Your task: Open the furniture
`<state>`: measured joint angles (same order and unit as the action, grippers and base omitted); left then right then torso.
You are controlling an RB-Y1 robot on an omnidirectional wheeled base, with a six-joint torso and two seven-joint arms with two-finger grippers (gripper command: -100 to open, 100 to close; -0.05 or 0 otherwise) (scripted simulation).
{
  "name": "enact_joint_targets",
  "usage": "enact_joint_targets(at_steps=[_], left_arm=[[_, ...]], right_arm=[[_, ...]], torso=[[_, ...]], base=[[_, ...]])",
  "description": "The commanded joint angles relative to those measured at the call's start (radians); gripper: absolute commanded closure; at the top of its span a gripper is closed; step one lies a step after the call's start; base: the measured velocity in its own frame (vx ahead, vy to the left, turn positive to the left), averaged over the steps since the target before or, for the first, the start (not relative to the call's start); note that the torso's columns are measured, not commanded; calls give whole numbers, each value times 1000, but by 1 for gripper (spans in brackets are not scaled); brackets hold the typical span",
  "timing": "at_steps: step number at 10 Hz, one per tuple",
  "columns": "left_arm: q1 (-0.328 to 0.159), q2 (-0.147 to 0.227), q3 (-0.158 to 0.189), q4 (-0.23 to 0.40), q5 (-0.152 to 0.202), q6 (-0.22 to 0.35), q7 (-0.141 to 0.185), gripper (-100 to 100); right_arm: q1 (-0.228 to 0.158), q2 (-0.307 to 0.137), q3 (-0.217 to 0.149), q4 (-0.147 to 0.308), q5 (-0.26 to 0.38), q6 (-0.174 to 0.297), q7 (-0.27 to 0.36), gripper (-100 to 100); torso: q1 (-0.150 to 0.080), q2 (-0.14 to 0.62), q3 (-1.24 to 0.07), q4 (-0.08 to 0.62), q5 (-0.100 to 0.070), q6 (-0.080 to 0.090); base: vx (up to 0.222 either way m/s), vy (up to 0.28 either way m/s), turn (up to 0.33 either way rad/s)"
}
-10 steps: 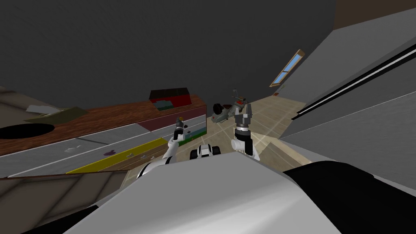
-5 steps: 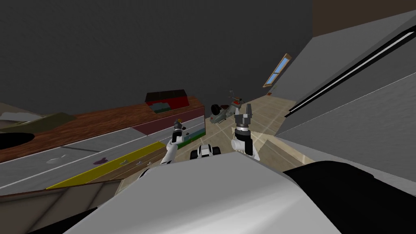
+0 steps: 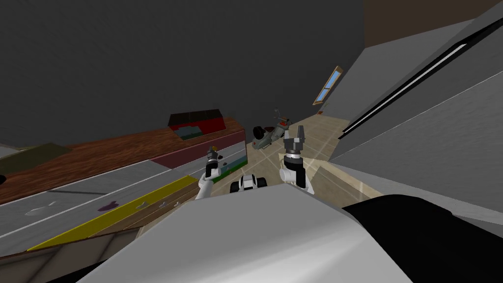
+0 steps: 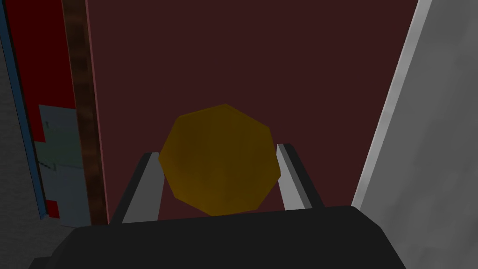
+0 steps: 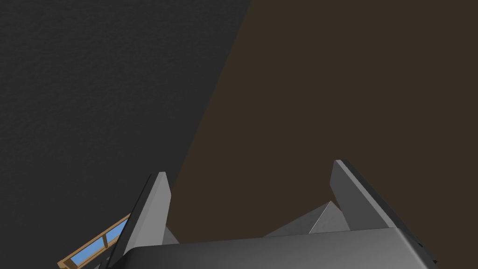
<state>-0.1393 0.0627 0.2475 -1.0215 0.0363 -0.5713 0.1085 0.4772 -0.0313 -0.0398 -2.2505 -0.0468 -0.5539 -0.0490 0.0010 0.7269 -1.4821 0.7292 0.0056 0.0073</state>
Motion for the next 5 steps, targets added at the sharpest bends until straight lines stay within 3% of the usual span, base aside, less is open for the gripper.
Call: enact_joint_targets(at_steps=[1,2,4,5], left_arm=[[48,-8,-3,-22,3,8,0,100],[80,-20,2,-75,10,15,-2,100],[119,-20,2,-96,10,15,-2,100],[147,-31,6,-143,18,23,-3,100]], right_arm=[[0,0,0,0,0,0,0,0],[0,0,0,0,0,0,0,0],[0,0,0,0,0,0,0,0],[0,0,0,0,0,0,0,0]], torso=[[0,-1,-1,-1,0,-1],[1,-1,-1,-2,1,-3],[1,-2,-1,-2,1,-2],[3,-1,-1,-2,2,-4]], base=[[16,3,9],[26,4,-166],[25,2,-69],[34,11,-155]])
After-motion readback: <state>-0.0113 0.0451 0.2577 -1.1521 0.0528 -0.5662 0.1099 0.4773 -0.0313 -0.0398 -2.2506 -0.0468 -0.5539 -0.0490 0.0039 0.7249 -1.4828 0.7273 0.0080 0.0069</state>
